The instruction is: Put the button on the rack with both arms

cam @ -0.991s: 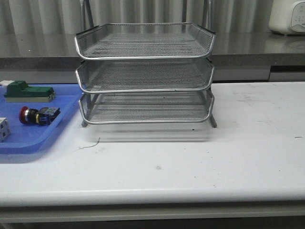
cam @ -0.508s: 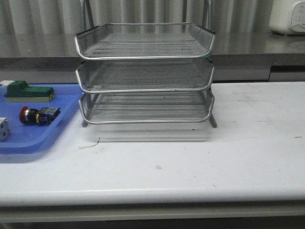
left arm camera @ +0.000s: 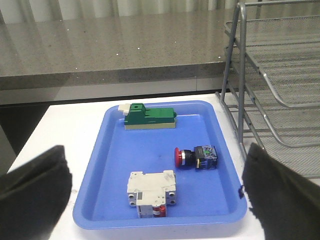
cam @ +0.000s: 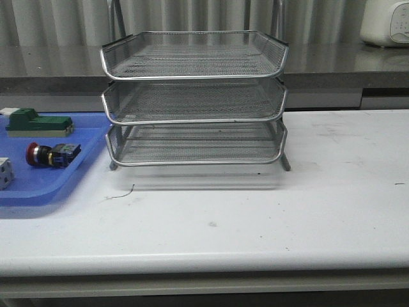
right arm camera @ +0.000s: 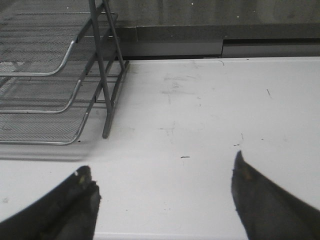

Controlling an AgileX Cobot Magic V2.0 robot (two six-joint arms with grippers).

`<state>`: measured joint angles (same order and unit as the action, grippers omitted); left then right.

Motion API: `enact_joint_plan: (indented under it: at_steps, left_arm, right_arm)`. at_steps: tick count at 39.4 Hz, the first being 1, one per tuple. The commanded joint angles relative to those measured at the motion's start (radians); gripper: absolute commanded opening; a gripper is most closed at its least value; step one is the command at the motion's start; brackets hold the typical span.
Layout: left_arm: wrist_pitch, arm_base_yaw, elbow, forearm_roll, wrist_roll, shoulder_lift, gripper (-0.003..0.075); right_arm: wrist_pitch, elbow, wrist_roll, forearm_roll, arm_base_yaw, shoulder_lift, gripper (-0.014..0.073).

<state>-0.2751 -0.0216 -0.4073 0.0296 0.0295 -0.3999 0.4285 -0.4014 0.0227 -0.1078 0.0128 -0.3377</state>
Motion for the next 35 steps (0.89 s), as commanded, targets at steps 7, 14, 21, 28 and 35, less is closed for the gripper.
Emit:
enact_joint_plan:
  at_steps: [7,14,21,28,35]
  left_arm:
    - [0.069,-0.001,-0.035,-0.001,0.001,-0.013,0.0603]
    - [0.069,-0.001,-0.035,-0.001,0.001,-0.013,0.0576]
    - [0.069,-0.001,-0.035,-0.001,0.001,-0.013,0.0576]
    - [0.069,-0.001,-0.035,-0.001,0.001,-0.013,0.0576]
    - [0.069,-0.001,-0.035,-0.001,0.001,-0.013,0.0576]
  right_arm:
    - [-0.157,-0.02,0.004,-0.024,-0.004,-0.026,0.0601]
    - [-0.151,-0.077,0.004,-0.2,-0.004,-0.199,0.0601]
    - [-0.16,-0.171,0.004,-0.331,-0.004,-0.483,0.0601]
    - [-0.218,-0.243,0.004,-0.429,-0.004,-0.735,0.0601]
    - [-0.213,-0.314,0.026,-0.527,-0.001,-0.93,0.0563]
